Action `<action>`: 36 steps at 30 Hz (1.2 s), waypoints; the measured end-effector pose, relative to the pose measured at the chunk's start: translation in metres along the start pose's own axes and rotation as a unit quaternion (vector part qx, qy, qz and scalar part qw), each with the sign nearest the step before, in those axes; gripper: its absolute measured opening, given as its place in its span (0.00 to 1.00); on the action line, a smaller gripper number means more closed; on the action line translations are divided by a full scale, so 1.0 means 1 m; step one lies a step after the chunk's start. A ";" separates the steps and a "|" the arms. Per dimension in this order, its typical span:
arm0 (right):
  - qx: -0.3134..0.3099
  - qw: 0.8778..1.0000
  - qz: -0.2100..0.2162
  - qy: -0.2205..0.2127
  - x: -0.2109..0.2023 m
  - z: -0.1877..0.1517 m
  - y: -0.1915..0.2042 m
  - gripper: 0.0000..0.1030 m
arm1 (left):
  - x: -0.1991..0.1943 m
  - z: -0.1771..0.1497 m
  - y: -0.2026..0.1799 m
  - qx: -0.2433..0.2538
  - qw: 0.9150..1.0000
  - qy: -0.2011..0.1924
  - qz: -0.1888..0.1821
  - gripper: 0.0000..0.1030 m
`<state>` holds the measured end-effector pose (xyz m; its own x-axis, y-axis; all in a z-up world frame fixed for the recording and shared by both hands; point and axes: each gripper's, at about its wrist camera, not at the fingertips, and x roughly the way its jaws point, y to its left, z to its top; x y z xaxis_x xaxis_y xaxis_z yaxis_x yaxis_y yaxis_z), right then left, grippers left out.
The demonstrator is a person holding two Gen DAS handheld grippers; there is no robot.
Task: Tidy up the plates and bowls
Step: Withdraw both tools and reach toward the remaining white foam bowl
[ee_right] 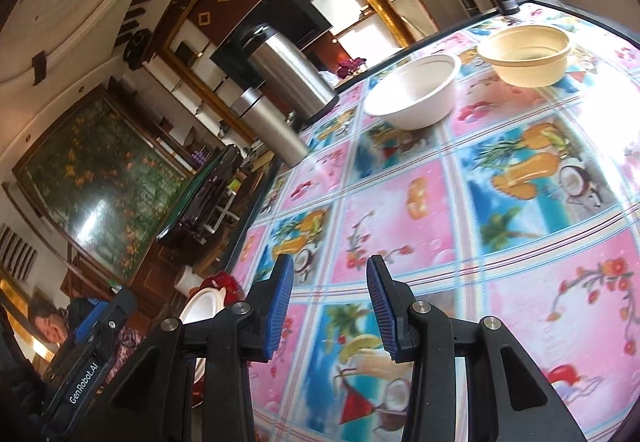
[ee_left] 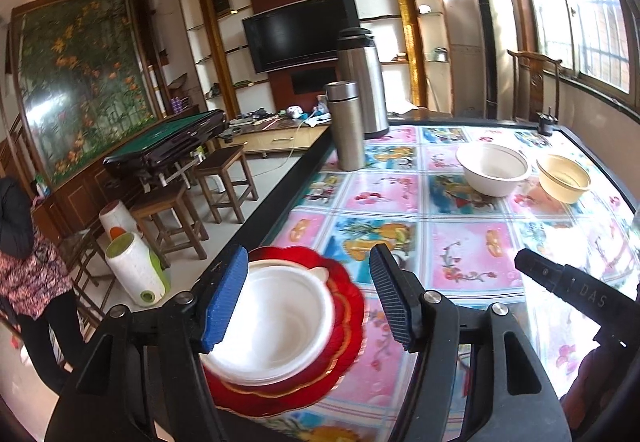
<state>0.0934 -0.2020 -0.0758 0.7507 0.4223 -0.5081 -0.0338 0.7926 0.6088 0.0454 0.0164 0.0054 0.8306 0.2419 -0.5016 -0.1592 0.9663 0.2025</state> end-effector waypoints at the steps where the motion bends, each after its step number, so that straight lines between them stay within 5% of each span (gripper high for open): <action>1: 0.004 1.000 -0.002 -0.002 -0.001 0.002 -0.004 0.40 | 0.001 0.001 -0.005 0.004 1.000 0.000 -0.002 0.61; 20: 0.047 0.998 -0.044 -0.024 -0.010 0.055 -0.078 0.40 | 0.029 0.027 -0.099 0.076 0.996 0.015 -0.052 0.66; 28: 0.047 0.997 -0.056 -0.031 0.001 0.089 -0.088 0.40 | 0.067 0.036 -0.119 0.068 0.990 0.072 -0.098 0.66; 36: 0.060 0.995 -0.063 -0.038 0.038 0.134 -0.083 0.42 | 0.101 0.039 -0.129 0.057 0.992 0.084 -0.080 0.66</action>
<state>0.2129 -0.3109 -0.0638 0.7920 0.2847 -0.5401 0.1393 0.7769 0.6140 0.1707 -0.0871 -0.0381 0.7376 0.1070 -0.6667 0.0364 0.9796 0.1975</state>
